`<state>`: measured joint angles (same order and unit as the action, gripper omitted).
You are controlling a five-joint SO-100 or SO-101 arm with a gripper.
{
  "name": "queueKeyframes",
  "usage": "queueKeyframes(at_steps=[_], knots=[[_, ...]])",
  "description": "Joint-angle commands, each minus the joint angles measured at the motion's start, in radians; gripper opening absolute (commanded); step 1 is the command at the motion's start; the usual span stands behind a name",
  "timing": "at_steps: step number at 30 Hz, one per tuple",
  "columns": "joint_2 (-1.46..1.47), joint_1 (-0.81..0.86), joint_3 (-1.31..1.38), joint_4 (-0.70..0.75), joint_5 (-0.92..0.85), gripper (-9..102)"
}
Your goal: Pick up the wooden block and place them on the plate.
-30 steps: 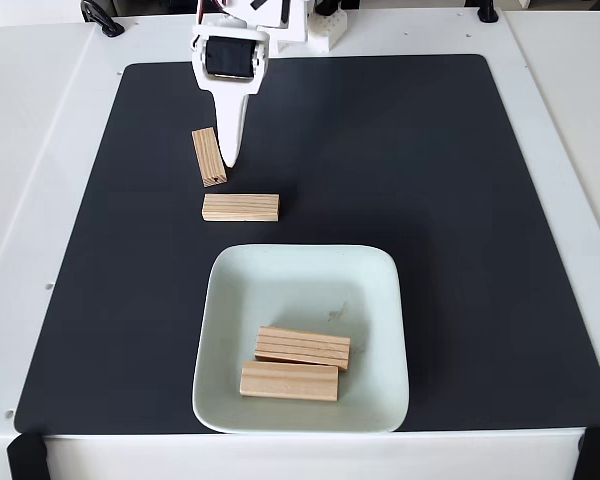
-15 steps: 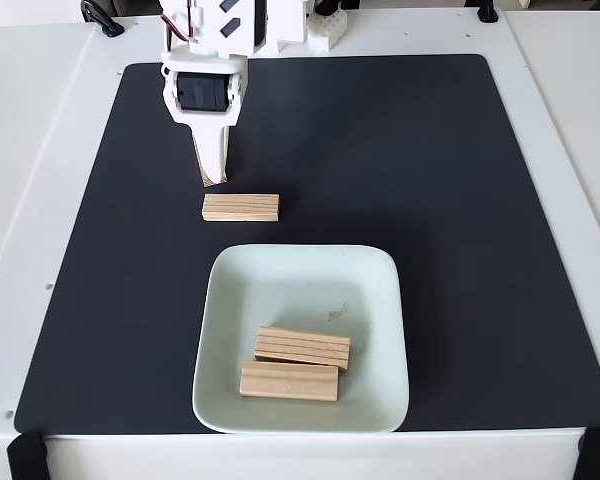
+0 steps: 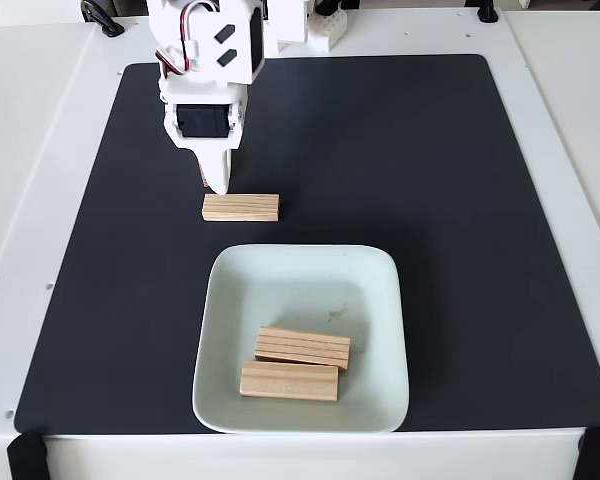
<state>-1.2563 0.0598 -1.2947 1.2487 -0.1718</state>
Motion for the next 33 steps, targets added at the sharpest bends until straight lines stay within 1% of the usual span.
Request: queueKeyframes(at_steps=[1,3,6,24,28,33], knots=[[-0.009,0.005,0.026,0.009,-0.044,16],[-0.015,0.005,0.003,0.009,-0.051,23],[-0.02,0.005,-0.028,0.009,-0.051,28],[-0.015,-0.005,-0.118,0.008,-0.034,27],[-0.003,-0.014,-0.104,-0.005,0.029,27],[-0.002,-0.038,-0.104,-0.005,0.038,27]])
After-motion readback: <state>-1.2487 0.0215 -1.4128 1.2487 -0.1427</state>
